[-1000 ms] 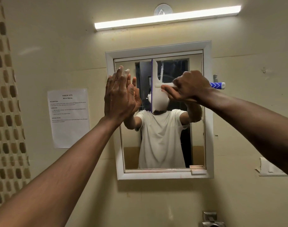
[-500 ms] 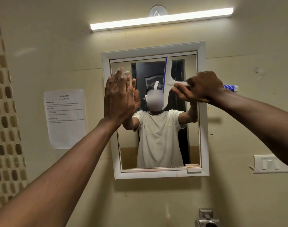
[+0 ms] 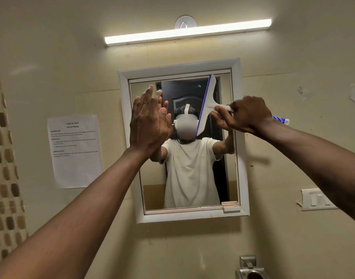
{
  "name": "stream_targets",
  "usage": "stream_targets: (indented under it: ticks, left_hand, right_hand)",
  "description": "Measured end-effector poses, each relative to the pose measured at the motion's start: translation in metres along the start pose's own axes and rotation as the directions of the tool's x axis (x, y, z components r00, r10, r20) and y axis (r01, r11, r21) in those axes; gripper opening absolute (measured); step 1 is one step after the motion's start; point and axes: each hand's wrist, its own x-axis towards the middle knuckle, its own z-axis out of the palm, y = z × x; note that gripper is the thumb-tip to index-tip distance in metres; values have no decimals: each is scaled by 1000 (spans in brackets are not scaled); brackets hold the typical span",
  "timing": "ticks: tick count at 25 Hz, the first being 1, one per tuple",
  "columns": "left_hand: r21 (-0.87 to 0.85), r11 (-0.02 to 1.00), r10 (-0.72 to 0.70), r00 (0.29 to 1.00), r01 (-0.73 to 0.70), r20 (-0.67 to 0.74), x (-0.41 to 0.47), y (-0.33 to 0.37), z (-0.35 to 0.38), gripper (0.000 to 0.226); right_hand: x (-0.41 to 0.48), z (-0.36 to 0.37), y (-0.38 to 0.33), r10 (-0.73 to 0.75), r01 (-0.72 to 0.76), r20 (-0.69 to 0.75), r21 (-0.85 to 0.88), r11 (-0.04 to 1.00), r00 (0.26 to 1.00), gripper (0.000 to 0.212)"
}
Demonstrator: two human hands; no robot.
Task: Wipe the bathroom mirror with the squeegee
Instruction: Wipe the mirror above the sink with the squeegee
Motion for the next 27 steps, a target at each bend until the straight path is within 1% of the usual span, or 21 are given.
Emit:
stream_targets:
  ticks: [4, 7, 10, 13, 18, 21, 24, 27]
  left_hand:
    - [-7, 1000, -3, 1000, 3, -6, 1, 0, -1, 54]
    - [-25, 1000, -1, 1000, 1, -5, -1, 1, -2, 54]
    - [-37, 999, -9, 1000, 9, -3, -3, 2, -4, 54]
    - [-31, 1000, -4, 1000, 4, -1, -5, 2, -5, 53]
    - [-50, 999, -13, 1000, 13, 5, -8, 0, -8, 58]
    - [-48, 999, -10, 1000, 10, 2, -9, -3, -11, 61]
    - [-53, 999, -5, 1000, 5, -4, -11, -8, -13, 63]
    - [-61, 998, -3, 1000, 2, -16, -16, -8, -13, 61]
  right_hand:
    - [-5, 0, -6, 65, -65, 2, -11, 998, 998, 69]
    - [-14, 7, -15, 181, -182, 20, 77, 980, 983, 66]
    - [-18, 9, -29, 305, -309, 50, 130, 942, 951, 65]
    - [-25, 14, -44, 426, -429, 55, 186, 884, 903, 64]
    - [-38, 26, -73, 605, -602, 70, 237, 762, 793, 70]
    - [-50, 30, -89, 655, -655, 91, 237, 717, 750, 73]
    - [-74, 31, -101, 665, -670, 106, 213, 711, 740, 74]
    - [-100, 28, -112, 667, -690, 175, 185, 700, 724, 69]
